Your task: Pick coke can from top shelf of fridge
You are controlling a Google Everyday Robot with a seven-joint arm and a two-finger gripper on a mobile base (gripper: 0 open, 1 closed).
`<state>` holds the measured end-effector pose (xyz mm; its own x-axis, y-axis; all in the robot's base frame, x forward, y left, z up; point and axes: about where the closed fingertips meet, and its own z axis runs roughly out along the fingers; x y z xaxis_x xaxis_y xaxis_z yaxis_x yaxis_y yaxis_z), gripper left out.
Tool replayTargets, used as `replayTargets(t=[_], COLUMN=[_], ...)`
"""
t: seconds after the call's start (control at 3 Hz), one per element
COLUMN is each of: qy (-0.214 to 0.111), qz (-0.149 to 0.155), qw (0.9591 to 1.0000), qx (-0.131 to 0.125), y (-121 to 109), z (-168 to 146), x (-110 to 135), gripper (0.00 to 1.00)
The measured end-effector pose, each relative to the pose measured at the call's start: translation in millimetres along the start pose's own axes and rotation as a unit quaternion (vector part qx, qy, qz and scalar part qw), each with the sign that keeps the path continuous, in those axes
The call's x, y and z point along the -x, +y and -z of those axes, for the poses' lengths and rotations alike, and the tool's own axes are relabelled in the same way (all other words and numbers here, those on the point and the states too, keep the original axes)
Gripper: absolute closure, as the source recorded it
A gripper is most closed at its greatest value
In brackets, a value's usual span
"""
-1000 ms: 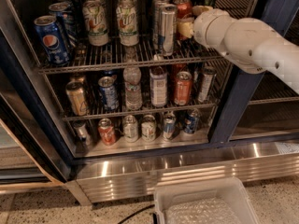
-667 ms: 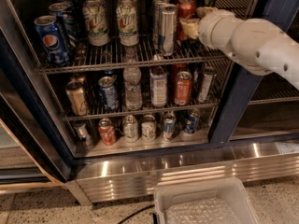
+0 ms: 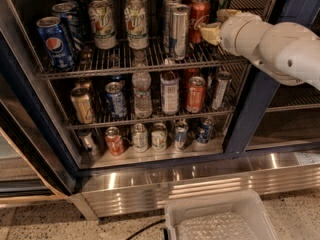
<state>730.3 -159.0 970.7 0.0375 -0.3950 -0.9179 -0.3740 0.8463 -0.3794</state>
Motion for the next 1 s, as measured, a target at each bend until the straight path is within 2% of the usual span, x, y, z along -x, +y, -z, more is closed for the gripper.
replayTargets(t=[0.67,1.0], qy=[0.000,-0.008], qz=[0.000,0.000], qw=[1.0000,1.0000], qx=[0.000,-0.003], y=[-0.1,-0.6], z=[0.1,-4.4], x=[0.1,2.4], gripper=[0.05,0.10])
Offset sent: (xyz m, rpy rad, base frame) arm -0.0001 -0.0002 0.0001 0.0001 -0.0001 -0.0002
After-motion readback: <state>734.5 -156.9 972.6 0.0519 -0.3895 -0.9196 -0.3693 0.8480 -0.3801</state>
